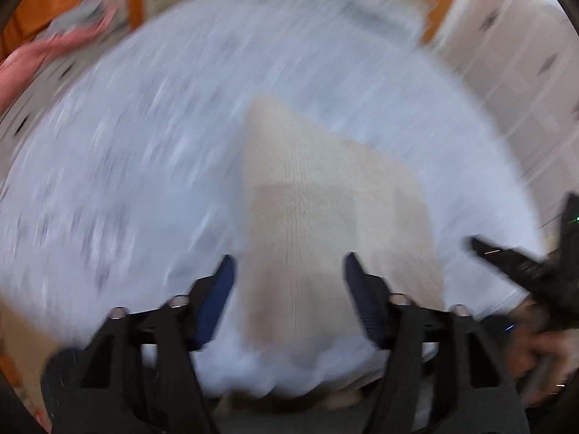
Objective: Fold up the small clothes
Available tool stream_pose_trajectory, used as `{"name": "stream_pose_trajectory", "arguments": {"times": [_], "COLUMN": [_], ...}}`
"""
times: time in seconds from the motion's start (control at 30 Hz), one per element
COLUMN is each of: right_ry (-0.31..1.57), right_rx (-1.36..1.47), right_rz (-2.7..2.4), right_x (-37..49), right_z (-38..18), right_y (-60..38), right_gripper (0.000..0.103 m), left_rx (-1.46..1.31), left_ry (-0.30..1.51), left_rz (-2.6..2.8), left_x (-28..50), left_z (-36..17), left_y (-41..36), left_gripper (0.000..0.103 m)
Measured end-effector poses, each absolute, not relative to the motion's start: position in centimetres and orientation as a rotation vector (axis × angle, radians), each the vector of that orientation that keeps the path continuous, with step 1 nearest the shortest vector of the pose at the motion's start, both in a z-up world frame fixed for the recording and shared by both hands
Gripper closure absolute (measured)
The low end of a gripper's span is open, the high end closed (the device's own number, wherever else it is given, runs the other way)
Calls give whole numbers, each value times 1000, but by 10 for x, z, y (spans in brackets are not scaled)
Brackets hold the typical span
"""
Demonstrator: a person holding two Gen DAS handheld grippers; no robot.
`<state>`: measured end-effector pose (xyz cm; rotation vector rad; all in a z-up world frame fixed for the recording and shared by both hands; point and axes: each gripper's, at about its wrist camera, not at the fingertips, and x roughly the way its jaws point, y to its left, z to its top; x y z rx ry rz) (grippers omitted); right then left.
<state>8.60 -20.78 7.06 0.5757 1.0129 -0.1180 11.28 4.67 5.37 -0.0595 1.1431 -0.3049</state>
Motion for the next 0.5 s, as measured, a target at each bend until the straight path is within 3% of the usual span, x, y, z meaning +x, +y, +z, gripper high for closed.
{"name": "stream_pose_trajectory", "arguments": {"times": [0.13, 0.2, 0.27, 0.4, 0.43, 0.47, 0.5], "right_ry": [1006, 1024, 1027, 1107, 1145, 1175, 1186], "right_rx": [705, 678, 682, 635, 600, 543, 505], "right_rz": [-101, -64, -32, 14, 14, 3, 6], "right_x": [41, 40, 41, 63, 68, 77, 84], "right_z": [49, 49, 46, 26, 16, 8, 9], "right_y": [-212, -203, -197, -173, -168, -162, -158], "right_gripper": [68, 54, 48, 37, 40, 68, 84], "left_rx": [-128, -128, -134, -163, -156, -146, -127], "left_ry": [1125, 1102, 1094, 1144, 1148, 1146, 1138], "left_rz": [-313, -304, -284, -262, -251, -243, -224], "left_x": [84, 83, 89, 103, 105, 106, 107], "left_z": [49, 50, 50, 36, 32, 30, 31], "left_y": [67, 65, 58, 52, 51, 51, 51], "left_gripper": [39, 38, 32, 32, 32, 32, 32]}}
